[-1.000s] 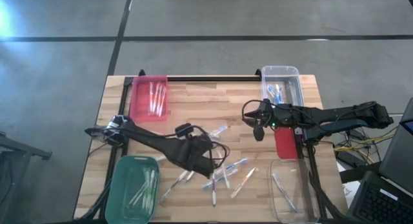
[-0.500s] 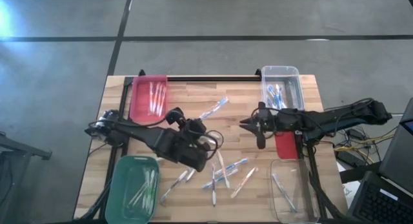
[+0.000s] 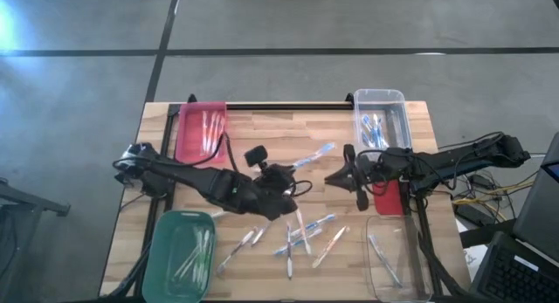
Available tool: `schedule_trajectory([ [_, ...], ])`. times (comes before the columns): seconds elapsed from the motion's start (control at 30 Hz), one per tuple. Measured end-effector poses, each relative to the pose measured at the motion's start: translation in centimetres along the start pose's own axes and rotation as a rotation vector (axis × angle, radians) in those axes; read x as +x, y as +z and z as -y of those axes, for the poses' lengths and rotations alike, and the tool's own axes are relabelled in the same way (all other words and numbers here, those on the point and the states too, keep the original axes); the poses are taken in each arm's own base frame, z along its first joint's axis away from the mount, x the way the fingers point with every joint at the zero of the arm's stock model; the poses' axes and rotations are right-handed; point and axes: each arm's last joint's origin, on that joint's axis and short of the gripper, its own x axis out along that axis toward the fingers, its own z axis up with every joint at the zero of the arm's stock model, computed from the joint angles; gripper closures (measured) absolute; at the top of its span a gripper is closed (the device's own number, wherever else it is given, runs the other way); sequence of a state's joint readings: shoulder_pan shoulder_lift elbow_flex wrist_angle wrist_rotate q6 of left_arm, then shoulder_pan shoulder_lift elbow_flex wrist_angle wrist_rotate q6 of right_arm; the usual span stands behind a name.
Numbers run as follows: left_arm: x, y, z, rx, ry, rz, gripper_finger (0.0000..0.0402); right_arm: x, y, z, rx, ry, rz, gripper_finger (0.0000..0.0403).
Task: Pick & Place Toothbrushes
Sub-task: Put the blue toothbrush into the top transparent bin
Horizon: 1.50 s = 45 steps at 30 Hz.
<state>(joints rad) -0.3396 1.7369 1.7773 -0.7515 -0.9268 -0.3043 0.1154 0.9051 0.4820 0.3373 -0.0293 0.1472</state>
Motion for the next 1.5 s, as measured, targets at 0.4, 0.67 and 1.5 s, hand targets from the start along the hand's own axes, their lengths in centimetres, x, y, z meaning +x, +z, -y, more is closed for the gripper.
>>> schedule_trajectory([
  [0.4,3.0,0.1,0.0,-0.082,-0.357,0.308,0.0374,-0.1,1.2,-0.4,-0.12,0.047,0.129,0.0358],
  [0.67,4.2,-1.7,0.1,-0.025,-0.458,0.463,0.0374,-0.1,1.5,-0.7,-0.152,0.063,0.162,0.034],
  [1.5,2.2,-2.6,-1.4,-0.041,-0.664,0.471,0.0374,2.9,1.2,-1.9,-0.229,0.29,0.141,0.0238],
])
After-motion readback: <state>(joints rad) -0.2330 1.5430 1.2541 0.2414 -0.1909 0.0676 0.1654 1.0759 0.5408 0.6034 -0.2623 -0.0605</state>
